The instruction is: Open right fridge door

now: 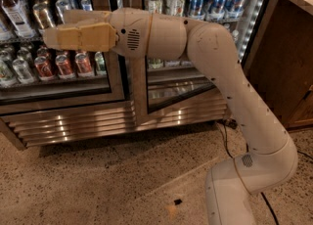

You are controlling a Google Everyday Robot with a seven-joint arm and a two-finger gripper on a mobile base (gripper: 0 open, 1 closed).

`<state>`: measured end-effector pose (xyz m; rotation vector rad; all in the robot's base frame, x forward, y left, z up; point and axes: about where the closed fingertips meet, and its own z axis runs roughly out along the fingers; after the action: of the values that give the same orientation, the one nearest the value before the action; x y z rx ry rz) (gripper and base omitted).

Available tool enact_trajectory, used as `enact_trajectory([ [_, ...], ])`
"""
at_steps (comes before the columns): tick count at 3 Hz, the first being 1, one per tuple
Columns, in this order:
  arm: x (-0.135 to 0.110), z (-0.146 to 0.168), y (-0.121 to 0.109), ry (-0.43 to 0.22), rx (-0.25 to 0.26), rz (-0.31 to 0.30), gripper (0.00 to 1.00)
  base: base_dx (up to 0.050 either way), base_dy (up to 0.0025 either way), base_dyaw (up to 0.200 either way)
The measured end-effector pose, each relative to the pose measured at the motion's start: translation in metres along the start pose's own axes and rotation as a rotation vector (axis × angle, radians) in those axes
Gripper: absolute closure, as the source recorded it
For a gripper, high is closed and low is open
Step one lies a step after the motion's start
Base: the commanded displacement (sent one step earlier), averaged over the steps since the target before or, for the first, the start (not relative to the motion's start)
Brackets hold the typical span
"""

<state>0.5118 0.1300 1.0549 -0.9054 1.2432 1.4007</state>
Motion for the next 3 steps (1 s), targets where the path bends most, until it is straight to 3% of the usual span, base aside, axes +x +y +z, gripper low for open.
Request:
enact_trajectory([
  [1,0.0,0.0,0.0,0.0,0.0,0.0,0.0,0.0,0.0,0.0],
  [2,0.027,0.014,-0.008,0.006,0.012,0.057,0.0,0.0,0.0,0.0],
  [3,0.067,0.018,-0.019,0.017,0.095,0.149,0.0,0.0,0.0,0.0],
])
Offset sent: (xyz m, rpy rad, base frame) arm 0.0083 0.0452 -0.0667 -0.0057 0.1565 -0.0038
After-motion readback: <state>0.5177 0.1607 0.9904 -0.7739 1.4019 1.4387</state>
